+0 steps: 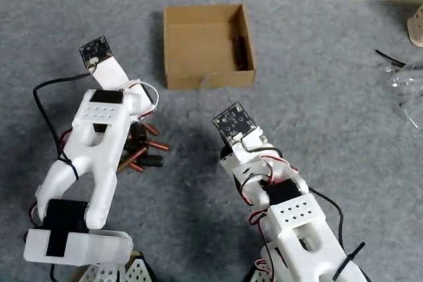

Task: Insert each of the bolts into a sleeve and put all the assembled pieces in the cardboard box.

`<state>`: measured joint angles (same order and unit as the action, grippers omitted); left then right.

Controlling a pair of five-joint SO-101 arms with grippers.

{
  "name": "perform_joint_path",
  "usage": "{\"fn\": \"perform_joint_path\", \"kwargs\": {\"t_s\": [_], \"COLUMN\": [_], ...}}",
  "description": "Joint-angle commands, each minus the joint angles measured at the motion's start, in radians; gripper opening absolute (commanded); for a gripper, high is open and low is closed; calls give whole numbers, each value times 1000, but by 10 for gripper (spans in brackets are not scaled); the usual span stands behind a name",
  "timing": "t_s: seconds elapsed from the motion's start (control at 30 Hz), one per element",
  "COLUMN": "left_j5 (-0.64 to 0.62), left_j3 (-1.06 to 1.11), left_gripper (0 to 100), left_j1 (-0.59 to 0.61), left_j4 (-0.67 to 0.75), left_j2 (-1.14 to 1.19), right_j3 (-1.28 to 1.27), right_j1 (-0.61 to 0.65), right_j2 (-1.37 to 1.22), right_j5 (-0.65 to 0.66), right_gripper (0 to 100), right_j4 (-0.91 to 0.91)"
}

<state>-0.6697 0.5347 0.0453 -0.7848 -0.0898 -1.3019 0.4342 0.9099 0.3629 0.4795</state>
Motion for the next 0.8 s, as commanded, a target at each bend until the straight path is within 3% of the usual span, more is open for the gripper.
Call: {"fn": "perform_joint_path", "kwargs": {"t_s": [0.0,0.4,0.77], "left_j5": [-11,-11,-11], "left_j3": [-31,27,-136], "left_gripper": [93,88,88], "left_j1": [-1,45,58], "left_j4": [-9,8,37], "left_j2": [-4,2,292], "right_j3": [10,10,10], "right_j1": [-21,-21,-21], "right_j2": [30,30,30], "right_j5": [-3,-3,-3], "right_gripper": [4,4,4], "right_j4": [-36,-38,-38]}}
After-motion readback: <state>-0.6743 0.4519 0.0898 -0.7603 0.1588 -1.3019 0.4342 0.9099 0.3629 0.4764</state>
